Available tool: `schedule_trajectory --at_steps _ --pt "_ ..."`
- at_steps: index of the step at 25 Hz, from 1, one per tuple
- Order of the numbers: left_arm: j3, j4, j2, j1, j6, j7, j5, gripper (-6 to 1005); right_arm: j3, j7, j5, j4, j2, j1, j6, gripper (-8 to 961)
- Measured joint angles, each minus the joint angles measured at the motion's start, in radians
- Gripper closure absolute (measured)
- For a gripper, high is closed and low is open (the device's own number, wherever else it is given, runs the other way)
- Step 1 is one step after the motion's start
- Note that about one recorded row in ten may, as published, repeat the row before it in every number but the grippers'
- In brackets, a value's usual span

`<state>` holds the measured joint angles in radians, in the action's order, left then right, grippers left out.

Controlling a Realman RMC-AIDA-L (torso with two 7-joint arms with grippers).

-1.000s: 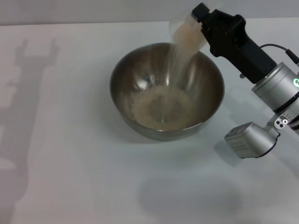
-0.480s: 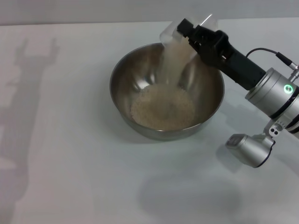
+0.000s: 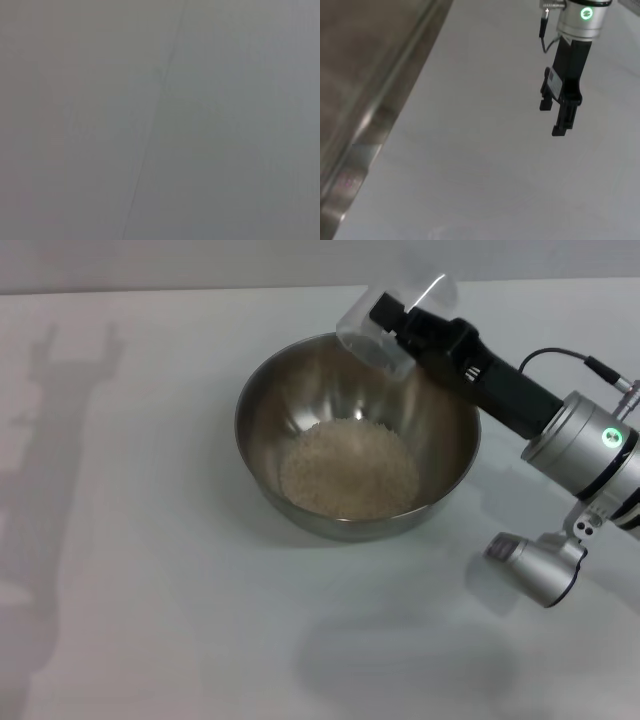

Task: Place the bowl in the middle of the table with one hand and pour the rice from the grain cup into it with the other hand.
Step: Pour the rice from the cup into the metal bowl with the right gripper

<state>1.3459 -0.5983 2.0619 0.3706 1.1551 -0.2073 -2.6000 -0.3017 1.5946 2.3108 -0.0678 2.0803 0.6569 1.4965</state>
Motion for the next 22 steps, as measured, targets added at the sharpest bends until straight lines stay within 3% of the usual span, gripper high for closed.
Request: schedule_trajectory --at_steps 22 --pt "-0.002 -0.031 -0.002 -0.016 0.005 -0.001 -0.013 156 0.008 0.168 0.030 0.061 -0.003 0.028 0.086 940"
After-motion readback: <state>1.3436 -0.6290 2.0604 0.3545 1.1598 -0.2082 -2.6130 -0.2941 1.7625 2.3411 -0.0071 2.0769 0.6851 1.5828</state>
